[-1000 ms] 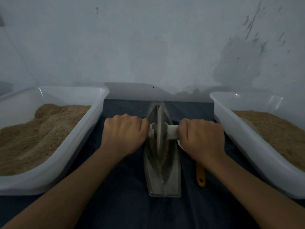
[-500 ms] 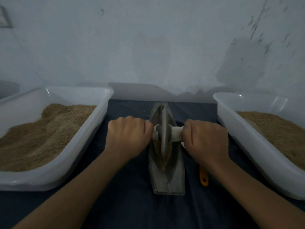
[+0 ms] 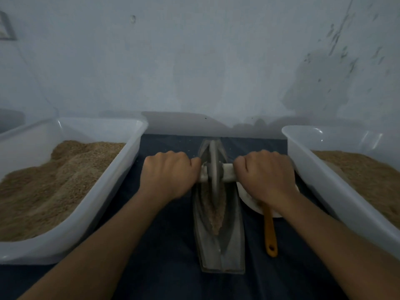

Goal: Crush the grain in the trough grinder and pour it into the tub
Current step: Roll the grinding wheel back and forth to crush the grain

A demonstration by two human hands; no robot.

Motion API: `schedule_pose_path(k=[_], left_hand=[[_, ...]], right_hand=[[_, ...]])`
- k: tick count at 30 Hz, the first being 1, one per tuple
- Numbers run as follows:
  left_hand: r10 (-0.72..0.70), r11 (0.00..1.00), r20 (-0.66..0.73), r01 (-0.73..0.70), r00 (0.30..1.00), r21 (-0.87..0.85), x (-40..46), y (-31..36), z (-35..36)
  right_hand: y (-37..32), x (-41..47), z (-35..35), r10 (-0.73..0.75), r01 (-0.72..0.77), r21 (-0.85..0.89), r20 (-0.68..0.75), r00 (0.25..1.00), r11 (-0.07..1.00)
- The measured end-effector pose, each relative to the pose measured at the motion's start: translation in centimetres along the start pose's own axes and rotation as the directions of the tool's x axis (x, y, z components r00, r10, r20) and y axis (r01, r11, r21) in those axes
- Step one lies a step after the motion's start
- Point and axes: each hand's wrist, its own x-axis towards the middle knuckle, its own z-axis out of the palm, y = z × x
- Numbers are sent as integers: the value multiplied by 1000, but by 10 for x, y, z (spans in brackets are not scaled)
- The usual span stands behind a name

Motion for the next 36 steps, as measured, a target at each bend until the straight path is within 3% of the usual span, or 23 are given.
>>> schedule_pose_path(k=[2,4,7,9,11,13,16,18,20,25,27,30,33,36], left_hand=[[-12,998,134,22,991,-67,22,-6,2],[-62,975,337,129,939,-179,45,-12,0],[-115,948,400,221,909,-231,58,-14,1],[-123,958,329,199,936,-209,49,-13,3],[-101,984,172,124,980,-131,29,-9,6],[-38,998,12,39,999,-51,3,-1,2],[-134,985,-132,117,982,-127,-27,11,-11],[-250,942,-180,197,951,-270,-41,14,-18],[-261,919,-240,164,935,-359,-56,16,-23],[-269,922,-271,166,924,-350,-52,16,-19],[-219,957,-235,161,947,-241,-37,14,-13],[-34,999,-95,30,995,-39,-16,7,-1],[-92,986,73,101,993,-132,22,-5,9],[-202,921,286,281,937,-270,53,-12,11]], right_hand=[[8,22,9,-131,150,-135,141,981,979],[12,40,12,-177,216,-106,292,940,971],[13,54,11,-170,206,-51,393,904,977],[10,51,6,-158,194,-55,388,908,979],[5,38,0,-166,202,-93,303,938,975],[-3,15,-5,-110,124,-105,131,985,987],[-12,-24,-15,16,-10,77,-82,997,997],[-11,-42,-19,-34,54,125,-155,987,991],[-9,-51,-22,-76,100,108,-207,975,989],[-8,-48,-19,-133,159,82,-256,957,984],[-8,-39,-16,-91,116,113,-202,975,987],[-7,-11,-10,-21,25,66,-57,998,997],[4,23,5,-63,74,-53,188,980,996],[13,45,15,-19,19,5,417,909,1000]])
